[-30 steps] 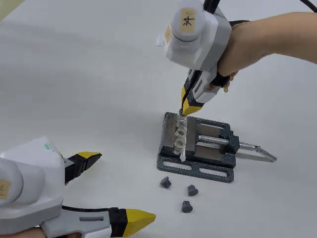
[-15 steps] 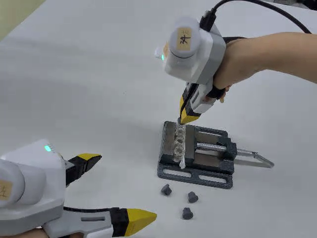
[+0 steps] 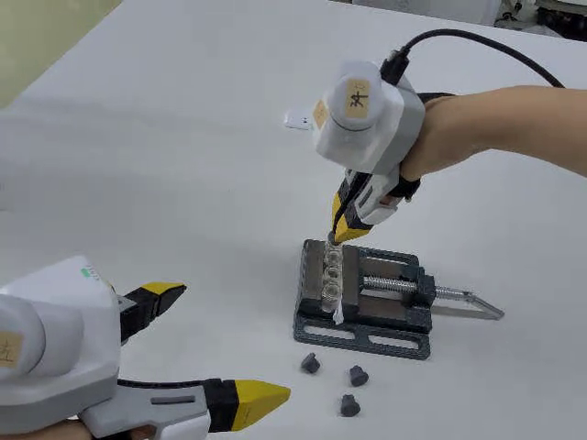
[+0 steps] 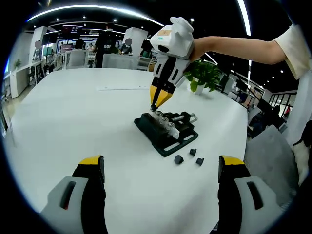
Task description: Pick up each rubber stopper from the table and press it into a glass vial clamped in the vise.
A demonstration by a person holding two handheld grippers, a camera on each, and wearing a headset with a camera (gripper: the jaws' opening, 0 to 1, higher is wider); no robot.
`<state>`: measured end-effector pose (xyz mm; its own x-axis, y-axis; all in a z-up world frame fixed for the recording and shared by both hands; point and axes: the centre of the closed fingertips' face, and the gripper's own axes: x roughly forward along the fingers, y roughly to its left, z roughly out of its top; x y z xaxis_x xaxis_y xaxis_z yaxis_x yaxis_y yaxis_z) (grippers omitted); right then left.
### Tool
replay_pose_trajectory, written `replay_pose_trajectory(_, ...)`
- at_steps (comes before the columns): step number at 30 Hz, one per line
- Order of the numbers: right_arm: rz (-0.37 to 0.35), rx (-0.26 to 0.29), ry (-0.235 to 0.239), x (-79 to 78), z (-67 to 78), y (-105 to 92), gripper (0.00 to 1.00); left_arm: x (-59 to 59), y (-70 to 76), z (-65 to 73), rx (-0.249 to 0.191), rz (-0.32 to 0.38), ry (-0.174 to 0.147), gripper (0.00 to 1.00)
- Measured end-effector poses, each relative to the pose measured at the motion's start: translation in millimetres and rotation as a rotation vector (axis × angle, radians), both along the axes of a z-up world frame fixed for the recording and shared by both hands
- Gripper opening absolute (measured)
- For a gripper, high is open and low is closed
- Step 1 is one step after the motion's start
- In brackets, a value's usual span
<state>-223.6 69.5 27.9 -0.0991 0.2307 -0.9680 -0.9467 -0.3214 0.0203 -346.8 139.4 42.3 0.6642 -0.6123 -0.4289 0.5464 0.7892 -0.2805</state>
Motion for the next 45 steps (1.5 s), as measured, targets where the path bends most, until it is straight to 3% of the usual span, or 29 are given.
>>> replay_pose_trajectory(11,0.001,0.046,0.008,8.2,-1.3,2.9,0.01,1.0,1.9,2.8,0.002,0.004,-0.006,0.97)
replay_pose_trajectory(27,-0.035,0.097,-0.002,6.2,-0.2,3.2,0.01,1.2,-2.4,4.5,0.008,-0.014,-0.004,0.97)
replay_pose_trajectory(33,-0.07,0.121,-0.021,13.9,2.3,2.5,0.12,1.1,-3.1,5.2,0.013,-0.017,-0.005,0.97)
replay_pose_trajectory(35,-0.082,0.119,-0.008,10.2,2.1,-0.7,0.24,1.3,-3.5,5.9,0.013,-0.017,-0.006,0.97)
replay_pose_trajectory(37,-0.068,0.122,-0.023,11.4,1.5,-4.8,0.26,1.5,-3.5,6.1,0.013,-0.018,-0.008,0.97)
replay_pose_trajectory(45,-0.093,0.159,-0.008,-0.7,-0.8,-12.7,0.41,2.2,-3.0,8.6,0.019,-0.024,-0.012,0.97)
